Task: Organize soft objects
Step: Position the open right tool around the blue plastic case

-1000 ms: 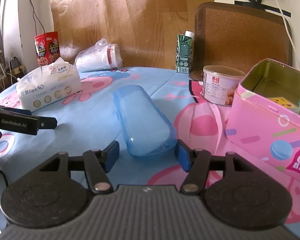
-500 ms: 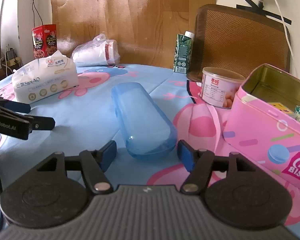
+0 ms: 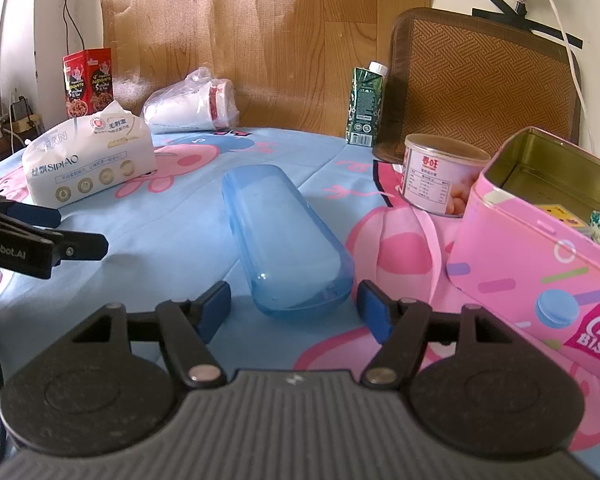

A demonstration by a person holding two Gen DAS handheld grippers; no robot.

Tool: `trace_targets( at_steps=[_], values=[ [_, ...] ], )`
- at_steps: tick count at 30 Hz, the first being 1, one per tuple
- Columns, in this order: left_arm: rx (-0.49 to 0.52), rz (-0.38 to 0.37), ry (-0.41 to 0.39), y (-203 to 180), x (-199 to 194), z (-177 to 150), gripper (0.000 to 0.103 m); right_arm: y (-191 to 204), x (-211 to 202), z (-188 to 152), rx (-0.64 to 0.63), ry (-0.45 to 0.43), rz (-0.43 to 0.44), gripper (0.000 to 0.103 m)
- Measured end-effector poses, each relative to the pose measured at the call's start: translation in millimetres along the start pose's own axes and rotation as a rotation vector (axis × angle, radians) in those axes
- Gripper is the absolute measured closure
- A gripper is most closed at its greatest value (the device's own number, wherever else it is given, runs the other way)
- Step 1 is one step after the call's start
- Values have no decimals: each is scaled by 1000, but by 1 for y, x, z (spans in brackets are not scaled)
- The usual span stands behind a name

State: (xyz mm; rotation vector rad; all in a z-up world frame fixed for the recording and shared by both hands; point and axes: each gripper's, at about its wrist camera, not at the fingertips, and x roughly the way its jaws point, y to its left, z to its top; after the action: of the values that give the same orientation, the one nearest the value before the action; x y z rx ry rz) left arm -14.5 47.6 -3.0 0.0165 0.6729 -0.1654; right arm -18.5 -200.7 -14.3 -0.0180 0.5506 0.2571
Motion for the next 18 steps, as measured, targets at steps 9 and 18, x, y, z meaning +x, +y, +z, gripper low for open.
trace_targets(
  at_steps=[9,18],
  values=[
    [0,3,1,-1,0,0,0,-1,0,0,4,-1,4,31],
    [-17,-14,-8,1,-2,-1,0,2,0,-1,-1,-1,-4,31]
  ],
)
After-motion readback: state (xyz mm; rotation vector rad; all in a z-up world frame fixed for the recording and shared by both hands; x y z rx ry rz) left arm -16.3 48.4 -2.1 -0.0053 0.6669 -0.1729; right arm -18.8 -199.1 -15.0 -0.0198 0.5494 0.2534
